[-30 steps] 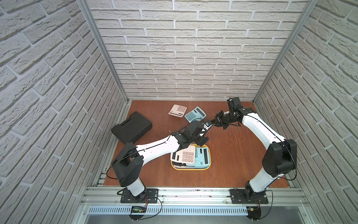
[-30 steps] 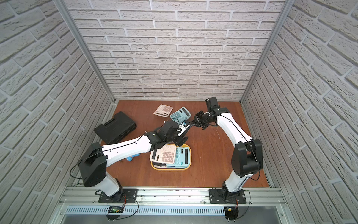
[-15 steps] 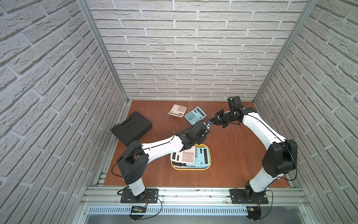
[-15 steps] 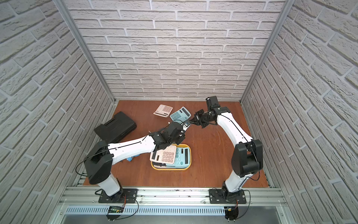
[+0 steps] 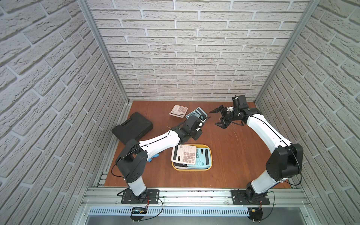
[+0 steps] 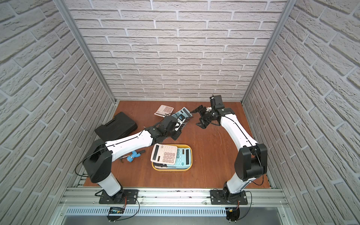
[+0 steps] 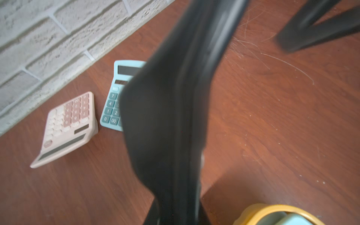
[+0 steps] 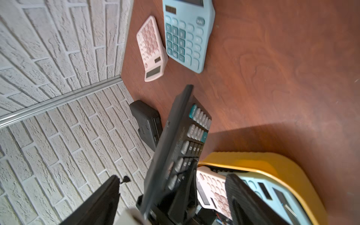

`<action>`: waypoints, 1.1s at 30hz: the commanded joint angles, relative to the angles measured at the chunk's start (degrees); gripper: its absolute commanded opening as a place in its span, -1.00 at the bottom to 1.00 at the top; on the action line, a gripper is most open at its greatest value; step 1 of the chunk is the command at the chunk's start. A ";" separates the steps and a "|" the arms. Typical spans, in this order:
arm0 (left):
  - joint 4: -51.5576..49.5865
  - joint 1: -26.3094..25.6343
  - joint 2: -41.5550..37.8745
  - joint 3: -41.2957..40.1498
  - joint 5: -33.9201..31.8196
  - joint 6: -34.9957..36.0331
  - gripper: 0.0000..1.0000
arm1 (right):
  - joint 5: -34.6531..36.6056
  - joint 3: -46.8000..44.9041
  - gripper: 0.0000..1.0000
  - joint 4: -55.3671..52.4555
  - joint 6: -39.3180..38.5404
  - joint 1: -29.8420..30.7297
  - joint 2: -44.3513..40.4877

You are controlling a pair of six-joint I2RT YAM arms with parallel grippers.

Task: Put the calculator in the storage box
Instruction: Pick up the calculator from the center of the board.

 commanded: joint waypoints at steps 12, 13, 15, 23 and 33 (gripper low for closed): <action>-3.60 15.99 -3.04 6.59 45.61 -18.03 -1.00 | -13.54 -11.11 1.00 24.99 -28.53 -8.27 -9.24; -4.20 16.68 -2.29 7.40 48.33 -18.94 -1.00 | -14.66 -10.50 1.00 24.52 -30.51 -8.33 -8.54; -5.38 17.67 -0.86 8.83 52.58 -20.12 -1.00 | -14.94 -9.81 1.00 23.35 -33.68 -8.27 -7.87; -13.39 18.92 3.79 13.82 61.51 -17.31 -1.00 | -17.92 -9.40 1.00 24.43 -41.91 -7.72 -8.74; -16.53 18.86 6.11 13.63 66.39 -15.07 -1.00 | -25.26 -1.82 0.73 16.59 -51.12 -5.59 -4.39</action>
